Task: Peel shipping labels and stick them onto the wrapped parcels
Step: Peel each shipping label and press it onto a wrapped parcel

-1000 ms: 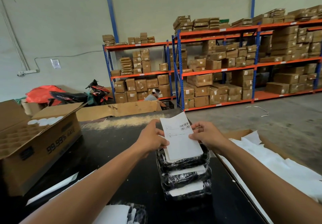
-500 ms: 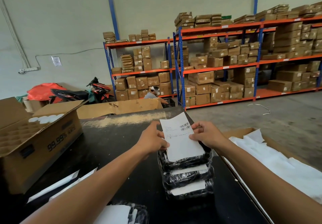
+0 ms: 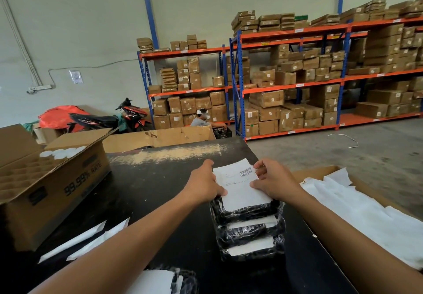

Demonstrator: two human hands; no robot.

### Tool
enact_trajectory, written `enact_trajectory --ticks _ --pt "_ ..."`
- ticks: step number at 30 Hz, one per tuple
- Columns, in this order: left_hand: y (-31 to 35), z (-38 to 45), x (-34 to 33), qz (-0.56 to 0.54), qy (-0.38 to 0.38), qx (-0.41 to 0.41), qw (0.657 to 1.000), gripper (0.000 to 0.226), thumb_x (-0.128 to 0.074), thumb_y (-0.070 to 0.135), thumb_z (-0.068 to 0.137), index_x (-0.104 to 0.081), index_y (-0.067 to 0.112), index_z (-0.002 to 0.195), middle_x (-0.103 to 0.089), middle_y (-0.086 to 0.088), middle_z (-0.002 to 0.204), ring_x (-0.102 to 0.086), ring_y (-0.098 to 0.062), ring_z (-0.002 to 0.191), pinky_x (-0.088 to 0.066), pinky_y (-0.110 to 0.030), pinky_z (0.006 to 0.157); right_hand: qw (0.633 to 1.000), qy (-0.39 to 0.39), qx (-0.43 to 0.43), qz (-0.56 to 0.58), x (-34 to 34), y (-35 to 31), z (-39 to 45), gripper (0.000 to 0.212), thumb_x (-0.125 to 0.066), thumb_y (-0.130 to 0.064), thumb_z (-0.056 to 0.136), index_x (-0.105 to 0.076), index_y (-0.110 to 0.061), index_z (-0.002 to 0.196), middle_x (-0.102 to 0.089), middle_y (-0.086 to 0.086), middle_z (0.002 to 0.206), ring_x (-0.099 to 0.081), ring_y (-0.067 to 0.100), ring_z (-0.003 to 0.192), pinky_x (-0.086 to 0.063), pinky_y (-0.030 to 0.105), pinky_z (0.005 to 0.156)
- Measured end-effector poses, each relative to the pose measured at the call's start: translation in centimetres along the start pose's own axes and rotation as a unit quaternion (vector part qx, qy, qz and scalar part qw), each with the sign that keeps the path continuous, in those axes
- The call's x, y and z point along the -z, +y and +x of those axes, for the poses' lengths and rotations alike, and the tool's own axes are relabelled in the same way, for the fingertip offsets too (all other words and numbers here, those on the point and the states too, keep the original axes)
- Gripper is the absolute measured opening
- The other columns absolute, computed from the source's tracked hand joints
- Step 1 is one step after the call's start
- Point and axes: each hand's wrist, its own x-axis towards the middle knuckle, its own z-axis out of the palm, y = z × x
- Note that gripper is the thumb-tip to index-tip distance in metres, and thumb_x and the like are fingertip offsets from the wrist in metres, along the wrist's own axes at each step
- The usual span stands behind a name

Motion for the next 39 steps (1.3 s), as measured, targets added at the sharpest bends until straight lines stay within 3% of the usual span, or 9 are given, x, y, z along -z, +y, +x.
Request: enact_trajectory --ticks 5,11,15,20,23,27,32,36,39 --pt "-0.1 0.0 -0.3 0.075 0.017 -0.054 0.996 0.086 -0.074 0.012 0.081 -0.02 0.011 0.148 -0.05 -0.015 0.137 -0.053 -0.029 0.118 -0.045 -0.029 0.088 0.998 0.023 0.011 -0.053 0.0 0.5 -0.2 0.036 -0.074 -0.021 0.078 -0.054 -0.018 0.108 -0.058 -0.001 0.1 -0.055 0.014 0.089 -0.042 0.023 0.073" --pt "0.4 1.3 -1.1 0.184 -0.017 -0.154 0.971 0.064 -0.054 0.035 0.095 -0.027 0.016 0.149 -0.039 -0.006 0.151 -0.038 -0.024 0.137 -0.034 -0.037 0.11 0.978 -0.023 0.119 -0.167 -0.4 -1.0 2.4 0.037 -0.058 -0.023 0.091 -0.055 -0.023 0.127 -0.05 -0.001 0.135 -0.044 0.017 0.127 -0.034 0.03 0.105" --pt "0.3 2.4 -2.0 0.258 -0.119 -0.123 0.951 0.065 -0.034 0.05 0.099 -0.02 0.016 0.152 -0.019 -0.012 0.159 -0.019 -0.027 0.146 -0.02 -0.038 0.118 0.973 -0.118 0.042 -0.193 -1.2 -0.3 4.1 0.044 -0.043 -0.035 0.098 -0.039 -0.032 0.141 -0.018 0.007 0.158 -0.019 0.027 0.145 -0.02 0.041 0.115" --pt "-2.1 2.4 -1.3 0.286 -0.165 -0.075 0.941 0.068 -0.018 0.061 0.096 0.0 0.027 0.153 0.007 -0.001 0.162 0.007 -0.021 0.149 0.0 -0.05 0.12 0.978 -0.138 -0.022 -0.156 -1.6 2.1 3.9 0.056 -0.034 -0.052 0.096 -0.022 -0.035 0.148 -0.025 0.006 0.156 -0.026 0.026 0.142 -0.025 0.041 0.115" --pt "-2.5 3.0 -0.1 0.298 -0.155 -0.025 0.942 0.075 -0.021 0.065 0.094 0.001 0.025 0.153 0.005 -0.002 0.162 0.003 -0.028 0.149 -0.003 -0.053 0.119 0.975 -0.133 -0.013 -0.176 -1.3 1.7 4.3 0.058 -0.036 -0.049 0.096 -0.019 -0.031 0.149 -0.023 0.007 0.157 -0.024 0.027 0.143 -0.025 0.041 0.115" --pt "-1.5 3.9 -0.7 0.285 -0.128 -0.032 0.949 0.079 -0.025 0.068 0.092 0.0 0.025 0.153 0.001 -0.004 0.163 -0.002 -0.03 0.149 -0.01 -0.053 0.119 0.976 -0.123 0.015 -0.181 -1.6 0.5 4.9 0.055 -0.039 -0.045 0.096 -0.022 -0.035 0.148 -0.014 0.01 0.159 -0.015 0.025 0.146 -0.02 0.04 0.116" --pt "-2.5 4.8 -1.1 0.252 -0.15 0.001 0.956 0.083 -0.021 0.075 0.087 0.0 0.028 0.153 0.002 0.0 0.163 -0.007 -0.031 0.148 -0.012 -0.055 0.118 0.981 -0.133 -0.023 -0.139 -2.2 0.9 5.0 0.054 -0.037 -0.047 0.097 -0.029 -0.03 0.147 -0.03 0.003 0.155 -0.03 0.024 0.14 -0.027 0.037 0.112" --pt "-2.9 4.9 -0.5 0.228 -0.147 0.055 0.961 0.085 -0.022 0.075 0.087 -0.002 0.027 0.153 -0.023 -0.008 0.159 -0.031 -0.033 0.141 -0.026 -0.047 0.114 0.98 -0.14 -0.055 -0.133 -2.2 0.9 4.8 0.059 -0.034 -0.05 0.096 -0.02 -0.029 0.149 -0.026 0.004 0.156 -0.03 0.027 0.14 -0.029 0.037 0.108" --pt "-1.8 4.8 0.0 0.241 -0.146 0.049 0.958 0.08 -0.025 0.07 0.09 0.003 0.028 0.153 -0.027 -0.011 0.157 -0.033 -0.032 0.14 -0.029 -0.045 0.113 0.978 -0.132 -0.044 -0.157 -2.0 0.1 4.9 0.061 -0.035 -0.05 0.095 -0.014 -0.032 0.15 -0.017 0.009 0.158 -0.023 0.029 0.143 -0.026 0.041 0.114"
